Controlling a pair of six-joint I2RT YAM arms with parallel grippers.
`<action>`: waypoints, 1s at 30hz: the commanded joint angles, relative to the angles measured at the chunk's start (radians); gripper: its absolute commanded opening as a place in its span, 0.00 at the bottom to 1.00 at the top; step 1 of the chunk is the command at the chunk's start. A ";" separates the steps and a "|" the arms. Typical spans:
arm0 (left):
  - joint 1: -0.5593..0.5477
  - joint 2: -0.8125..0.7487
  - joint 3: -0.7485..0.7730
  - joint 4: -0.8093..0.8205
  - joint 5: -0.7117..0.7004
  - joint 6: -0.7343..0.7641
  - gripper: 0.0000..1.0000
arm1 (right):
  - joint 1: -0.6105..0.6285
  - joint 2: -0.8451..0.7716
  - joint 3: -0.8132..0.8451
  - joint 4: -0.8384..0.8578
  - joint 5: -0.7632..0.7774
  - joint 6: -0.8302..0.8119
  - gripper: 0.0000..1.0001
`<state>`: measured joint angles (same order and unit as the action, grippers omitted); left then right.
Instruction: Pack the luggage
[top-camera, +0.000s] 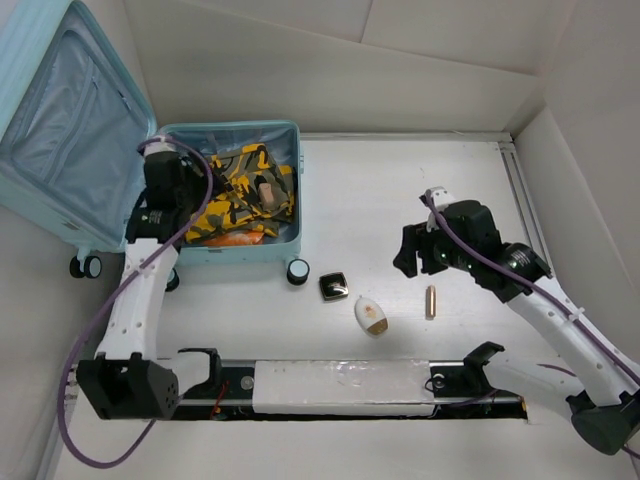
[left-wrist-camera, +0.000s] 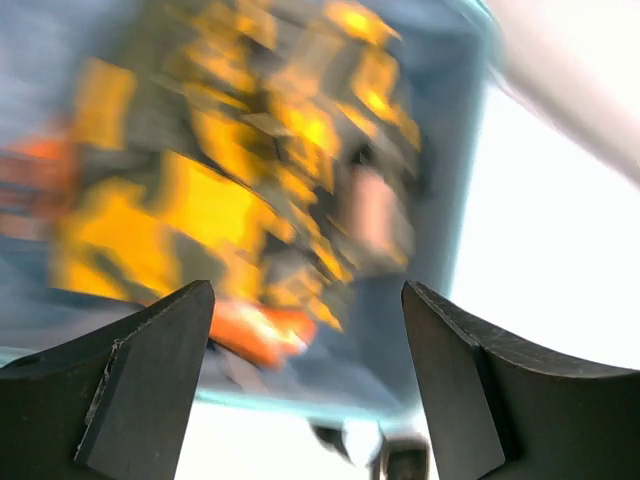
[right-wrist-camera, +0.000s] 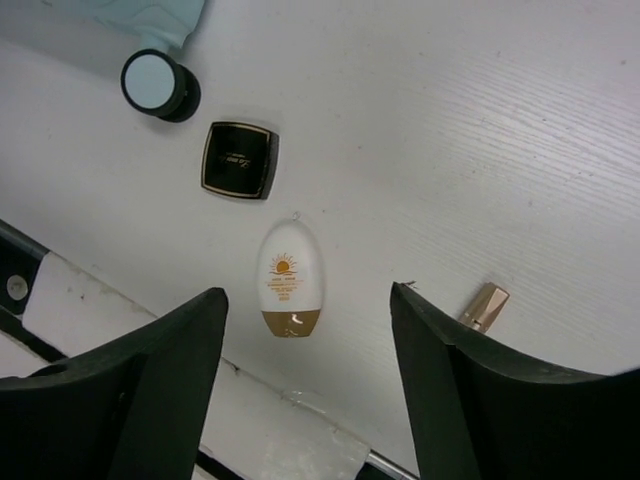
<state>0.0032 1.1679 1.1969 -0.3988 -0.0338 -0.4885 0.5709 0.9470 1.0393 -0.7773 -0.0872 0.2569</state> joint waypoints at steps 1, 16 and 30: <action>-0.173 -0.062 -0.066 -0.023 0.058 0.034 0.71 | 0.009 -0.036 0.041 0.027 0.096 0.028 0.70; -1.103 0.258 -0.172 -0.081 -0.262 -0.453 0.88 | -0.031 -0.057 0.041 -0.045 0.139 0.058 0.75; -1.094 0.476 -0.126 -0.063 -0.380 -0.532 0.92 | -0.049 -0.137 0.004 -0.097 0.109 0.036 0.86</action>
<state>-1.0954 1.6073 1.0405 -0.4576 -0.3748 -0.9867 0.5293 0.8276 1.0382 -0.8684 0.0368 0.3054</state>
